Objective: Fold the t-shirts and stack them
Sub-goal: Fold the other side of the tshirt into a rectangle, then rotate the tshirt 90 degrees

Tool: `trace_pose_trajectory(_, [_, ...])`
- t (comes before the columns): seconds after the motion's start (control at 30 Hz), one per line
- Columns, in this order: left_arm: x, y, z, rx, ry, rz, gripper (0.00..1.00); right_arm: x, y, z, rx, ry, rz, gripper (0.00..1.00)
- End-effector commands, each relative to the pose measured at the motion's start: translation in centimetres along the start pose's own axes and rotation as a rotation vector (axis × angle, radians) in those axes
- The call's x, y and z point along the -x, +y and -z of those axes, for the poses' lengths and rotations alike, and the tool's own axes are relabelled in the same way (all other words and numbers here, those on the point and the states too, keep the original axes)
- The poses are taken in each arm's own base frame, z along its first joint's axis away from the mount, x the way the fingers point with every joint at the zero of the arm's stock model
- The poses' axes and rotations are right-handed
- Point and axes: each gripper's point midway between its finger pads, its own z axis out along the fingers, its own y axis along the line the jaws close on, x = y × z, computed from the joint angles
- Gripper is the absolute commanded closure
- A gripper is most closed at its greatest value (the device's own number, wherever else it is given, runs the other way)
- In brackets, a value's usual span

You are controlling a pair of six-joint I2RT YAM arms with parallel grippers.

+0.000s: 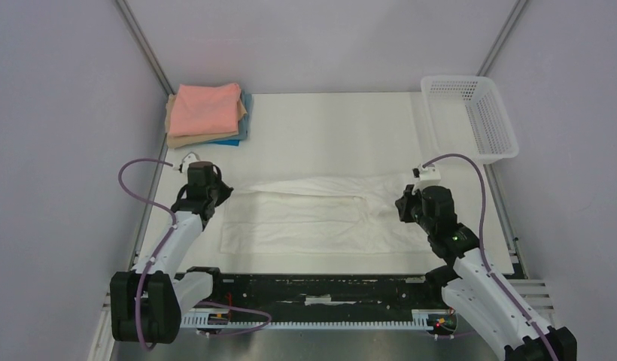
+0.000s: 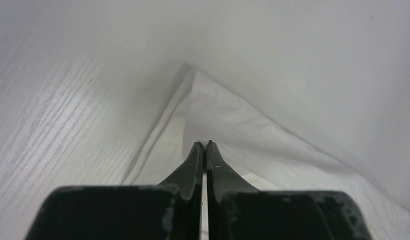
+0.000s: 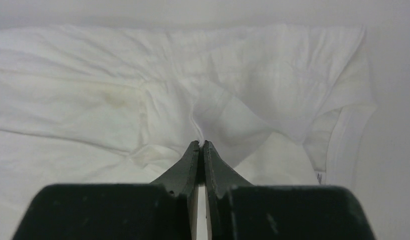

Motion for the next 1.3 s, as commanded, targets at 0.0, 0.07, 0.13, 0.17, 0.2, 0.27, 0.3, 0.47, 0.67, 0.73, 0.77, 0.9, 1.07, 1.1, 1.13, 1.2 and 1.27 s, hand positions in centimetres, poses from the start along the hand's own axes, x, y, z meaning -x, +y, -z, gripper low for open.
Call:
trace_pose_trajectory(0.0, [-0.3,3.0,0.4,0.149,-0.027,0.044,0.97,-5.9,-0.4,1.6,0.01,0.201,-0.014,0.9])
trace_pose_trajectory(0.07, [-0.5,3.8,0.6,0.192,-0.022,0.055,0.85,-8.2,-0.8,2.4,-0.004,0.272,-0.036,0.83])
trace_pose_trajectory(0.13, [-0.2,4.4,1.0,0.233,-0.034,0.067,0.54,-9.0,-1.0,3.2,-0.011,0.293,-0.044,0.72])
trace_pose_trajectory(0.17, [0.2,4.4,1.3,0.242,-0.046,0.073,0.43,-8.8,-1.0,3.6,-0.009,0.284,-0.046,0.67])
trace_pose_trajectory(0.2, [0.6,4.3,1.7,0.247,-0.052,0.076,0.36,-8.2,-0.2,4.0,0.033,0.266,-0.055,0.58])
trace_pose_trajectory(0.27, [1.3,3.7,2.3,0.234,-0.063,0.083,0.32,-6.5,1.6,4.7,0.131,0.214,-0.064,0.24])
trace_pose_trajectory(0.3, [1.8,3.3,2.7,0.219,-0.07,0.086,0.31,-5.3,2.4,5.1,0.172,0.18,-0.06,0.03])
trace_pose_trajectory(0.47, [2.0,-0.6,3.1,0.048,-0.009,0.069,0.23,-0.8,2.1,5.6,0.134,0.023,-0.055,0.02])
trace_pose_trajectory(0.67, [-0.6,-5.6,2.0,-0.163,0.123,0.001,0.2,2.3,3.6,4.3,0.184,-0.039,-0.078,0.02])
trace_pose_trajectory(0.73, [-2.0,-7.1,1.3,-0.224,0.169,-0.019,0.2,1.8,3.8,3.2,0.182,-0.013,-0.102,0.02])
trace_pose_trajectory(0.77, [-2.7,-7.5,0.9,-0.239,0.192,-0.029,0.19,1.1,3.9,2.6,0.184,0.01,-0.118,0.02])
trace_pose_trajectory(0.9, [-5.2,-7.0,-1.3,-0.193,0.276,-0.061,0.19,-3.5,3.1,-0.2,0.131,0.11,-0.249,0.02])
trace_pose_trajectory(1.07, [-7.4,-4.5,-3.0,-0.096,0.324,-0.071,0.19,-6.8,0.5,-2.7,-0.02,0.15,-0.313,0.02])
trace_pose_trajectory(1.1, [-7.9,-4.0,-3.1,-0.078,0.332,-0.069,0.19,-6.9,0.2,-3.1,-0.036,0.153,-0.319,0.02])
trace_pose_trajectory(1.13, [-8.3,-3.6,-3.2,-0.069,0.34,-0.071,0.19,-7.6,-0.2,-3.4,-0.062,0.174,-0.324,0.02])
trace_pose_trajectory(1.2, [-9.2,-2.9,-3.2,-0.05,0.362,-0.067,0.19,-7.3,-0.4,-4.6,-0.083,0.156,-0.352,0.02])
trace_pose_trajectory(1.27, [-10.4,-2.6,-2.9,-0.051,0.383,-0.067,0.19,-6.6,-1.0,-6.0,-0.117,0.138,-0.383,0.02])
